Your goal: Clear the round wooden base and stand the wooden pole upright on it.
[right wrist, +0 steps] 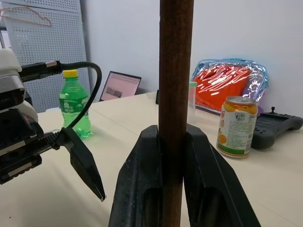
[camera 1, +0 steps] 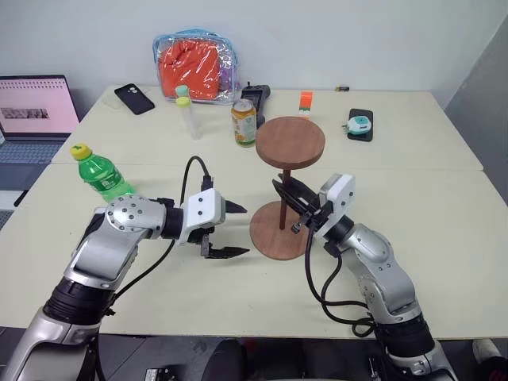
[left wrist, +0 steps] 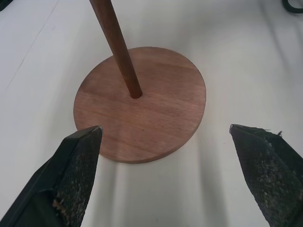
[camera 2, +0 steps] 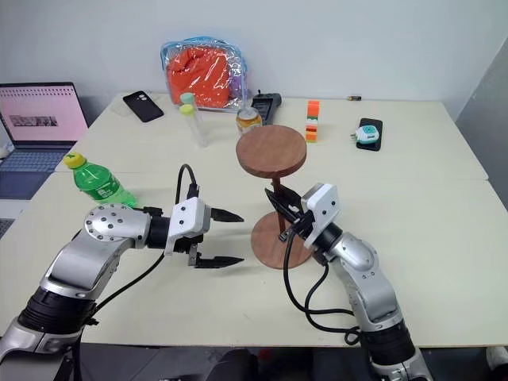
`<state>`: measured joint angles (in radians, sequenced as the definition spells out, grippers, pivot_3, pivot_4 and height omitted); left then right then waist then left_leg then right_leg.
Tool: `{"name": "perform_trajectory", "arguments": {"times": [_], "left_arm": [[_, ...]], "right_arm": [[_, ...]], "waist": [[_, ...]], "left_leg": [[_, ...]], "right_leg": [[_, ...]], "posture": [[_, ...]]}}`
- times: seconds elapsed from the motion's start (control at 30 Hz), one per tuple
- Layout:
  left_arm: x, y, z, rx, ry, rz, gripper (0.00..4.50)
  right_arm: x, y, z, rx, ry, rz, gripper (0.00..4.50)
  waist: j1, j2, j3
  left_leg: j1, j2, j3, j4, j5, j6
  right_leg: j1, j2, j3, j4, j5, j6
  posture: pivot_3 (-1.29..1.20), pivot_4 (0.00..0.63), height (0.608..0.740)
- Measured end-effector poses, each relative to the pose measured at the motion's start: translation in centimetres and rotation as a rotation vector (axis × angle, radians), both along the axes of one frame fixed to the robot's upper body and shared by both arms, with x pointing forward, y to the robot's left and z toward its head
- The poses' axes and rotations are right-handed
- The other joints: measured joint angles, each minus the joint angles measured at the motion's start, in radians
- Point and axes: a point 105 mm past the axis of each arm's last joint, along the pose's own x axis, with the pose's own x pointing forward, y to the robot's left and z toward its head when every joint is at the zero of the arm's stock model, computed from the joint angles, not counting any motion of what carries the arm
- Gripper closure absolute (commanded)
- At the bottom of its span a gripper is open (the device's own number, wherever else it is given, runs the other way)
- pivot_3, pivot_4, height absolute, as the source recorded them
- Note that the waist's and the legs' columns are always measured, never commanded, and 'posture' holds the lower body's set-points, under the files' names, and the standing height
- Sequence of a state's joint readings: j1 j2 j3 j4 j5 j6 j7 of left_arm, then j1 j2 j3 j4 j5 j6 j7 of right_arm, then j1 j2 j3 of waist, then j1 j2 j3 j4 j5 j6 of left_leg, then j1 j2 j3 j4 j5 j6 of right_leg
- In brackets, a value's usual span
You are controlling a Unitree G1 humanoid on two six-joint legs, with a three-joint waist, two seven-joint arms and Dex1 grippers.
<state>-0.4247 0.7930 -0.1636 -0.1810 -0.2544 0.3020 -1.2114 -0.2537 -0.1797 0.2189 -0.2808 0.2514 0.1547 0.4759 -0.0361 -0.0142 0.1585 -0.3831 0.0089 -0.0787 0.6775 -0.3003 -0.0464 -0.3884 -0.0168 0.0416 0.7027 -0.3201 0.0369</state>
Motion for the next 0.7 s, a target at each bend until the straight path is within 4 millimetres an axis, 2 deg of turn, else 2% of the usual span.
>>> {"name": "perform_trajectory", "arguments": {"times": [0.13, 0.27, 0.33, 0.4, 0.47, 0.5, 0.7], "left_arm": [[0.0, -0.1, 0.0, -0.001, 0.0, -0.001, 0.0], [0.0, -0.1, 0.0, -0.003, 0.003, 0.0, 0.0], [0.0, -0.1, 0.0, -0.003, 0.006, 0.002, 0.0], [0.0, -0.1, -0.1, -0.002, 0.008, 0.003, 0.0], [0.0, -0.1, -0.1, -0.001, 0.007, 0.003, 0.0], [0.0, -0.1, -0.1, 0.0, 0.006, 0.004, 0.0], [0.0, -0.6, -0.2, -0.013, 0.014, -0.003, 0.0]], "right_arm": [[0.0, -0.2, -0.4, -0.012, 0.008, -0.006, 4.26], [-0.2, -0.2, -0.4, -0.012, 0.01, 0.0, 4.26], [-0.2, -0.2, -0.3, -0.015, 0.009, 0.002, 3.56], [0.0, -0.3, -0.7, -0.043, 0.025, -0.004, 3.26], [0.0, -0.5, -3.9, -0.106, 0.144, -0.013, 2.73], [0.0, -0.4, -4.4, -0.116, 0.167, -0.01, 2.64], [-0.6, 0.0, -3.3, -0.137, 0.137, 0.026, 1.31]], "waist": [[0.007, 0.0, 0.0], [0.007, 0.0, 0.0], [0.007, 0.0, 0.0], [0.007, 0.0, 0.0], [0.008, 0.001, 0.002], [0.006, 0.002, 0.003], [0.004, 0.002, 0.003]], "left_leg": [[0.011, 0.0, -0.002, -0.002, -0.001, 0.002], [0.015, 0.0, -0.001, -0.003, -0.001, 0.002], [0.015, 0.0, -0.001, -0.004, -0.001, 0.002], [0.015, 0.0, -0.001, -0.004, -0.001, 0.002], [0.013, 0.0, -0.001, -0.003, -0.001, 0.002], [0.011, 0.0, 0.0, -0.003, -0.001, 0.002], [0.007, 0.001, -0.001, -0.003, -0.001, 0.002]], "right_leg": [[0.014, 0.0, -0.001, -0.006, 0.0, 0.0], [0.016, 0.001, 0.0, -0.006, -0.001, 0.0], [0.016, 0.001, 0.0, -0.006, -0.001, 0.0], [0.016, 0.001, 0.0, -0.007, -0.001, 0.0], [0.015, 0.001, 0.0, -0.006, -0.001, 0.0], [0.013, 0.0, 0.001, -0.006, -0.001, 0.0], [0.008, 0.001, 0.0, -0.006, -0.001, 0.0]], "posture": [[0.0, 0.15, 0.74], [0.0, 0.15, 0.74], [0.0, 0.15, 0.74], [0.0, 0.15, 0.74], [0.0, 0.15, 0.74], [0.0, 0.15, 0.74], [0.0, 0.15, 0.74]]}}
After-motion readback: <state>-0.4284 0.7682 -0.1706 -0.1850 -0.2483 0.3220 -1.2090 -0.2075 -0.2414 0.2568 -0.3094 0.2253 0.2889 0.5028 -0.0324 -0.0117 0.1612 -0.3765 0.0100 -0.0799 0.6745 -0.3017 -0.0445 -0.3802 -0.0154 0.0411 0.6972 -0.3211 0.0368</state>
